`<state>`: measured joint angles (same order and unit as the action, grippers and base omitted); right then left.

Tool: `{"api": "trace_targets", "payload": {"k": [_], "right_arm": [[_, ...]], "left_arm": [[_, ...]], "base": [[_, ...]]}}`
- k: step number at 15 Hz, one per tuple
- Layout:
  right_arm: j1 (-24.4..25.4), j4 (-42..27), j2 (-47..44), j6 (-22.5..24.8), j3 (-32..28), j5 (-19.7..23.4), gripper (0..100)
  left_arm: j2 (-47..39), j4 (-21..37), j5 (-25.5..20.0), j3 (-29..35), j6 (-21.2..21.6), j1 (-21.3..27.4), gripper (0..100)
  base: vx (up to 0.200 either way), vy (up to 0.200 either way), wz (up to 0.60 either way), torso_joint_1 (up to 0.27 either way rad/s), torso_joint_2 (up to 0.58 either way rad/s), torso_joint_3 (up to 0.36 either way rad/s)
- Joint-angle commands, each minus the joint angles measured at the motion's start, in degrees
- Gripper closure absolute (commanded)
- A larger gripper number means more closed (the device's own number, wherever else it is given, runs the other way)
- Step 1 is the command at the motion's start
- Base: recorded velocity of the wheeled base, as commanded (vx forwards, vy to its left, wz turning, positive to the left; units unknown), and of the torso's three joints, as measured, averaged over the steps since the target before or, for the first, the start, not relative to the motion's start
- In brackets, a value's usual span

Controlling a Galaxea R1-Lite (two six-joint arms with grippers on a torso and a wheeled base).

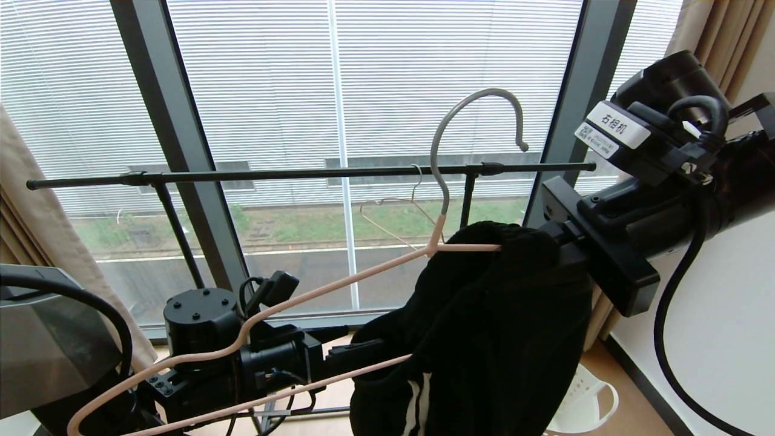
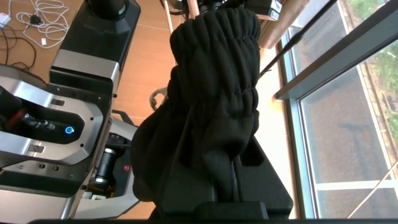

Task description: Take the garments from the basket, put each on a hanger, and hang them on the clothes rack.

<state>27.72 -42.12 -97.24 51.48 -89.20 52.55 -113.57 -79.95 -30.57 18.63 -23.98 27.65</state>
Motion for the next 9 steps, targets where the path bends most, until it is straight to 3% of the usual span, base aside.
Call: {"api": "trace_targets", "payload": {"k": [1, 7, 8, 9], "right_arm": [[-1.1, 0.3, 0.0, 0.0, -0.1, 0.0, 100], [-2.7, 2.0, 0.7, -0.2, -0.4, 0.2, 100], [-2.7, 2.0, 0.8, -0.2, -0.4, 0.2, 100], [-2.7, 2.0, 0.9, -0.2, -0.4, 0.2, 100]], "left_arm": [[0.4, -0.1, 0.0, -0.7, 0.1, 0.0, 0], [1.0, 0.0, 0.1, -1.7, 0.2, 0.1, 0], [1.0, -0.1, 0.1, -1.7, 0.2, 0.2, 100], [1.1, 0.0, 0.1, -1.7, 0.2, 0.1, 100]], "base": [[0.0, 0.0, 0.0, 0.0, 0.0, 0.0], [0.0, 0.0, 0.0, 0.0, 0.0, 0.0], [0.0, 0.0, 0.0, 0.0, 0.0, 0.0], [0.0, 0.0, 0.0, 0.0, 0.0, 0.0]]}}
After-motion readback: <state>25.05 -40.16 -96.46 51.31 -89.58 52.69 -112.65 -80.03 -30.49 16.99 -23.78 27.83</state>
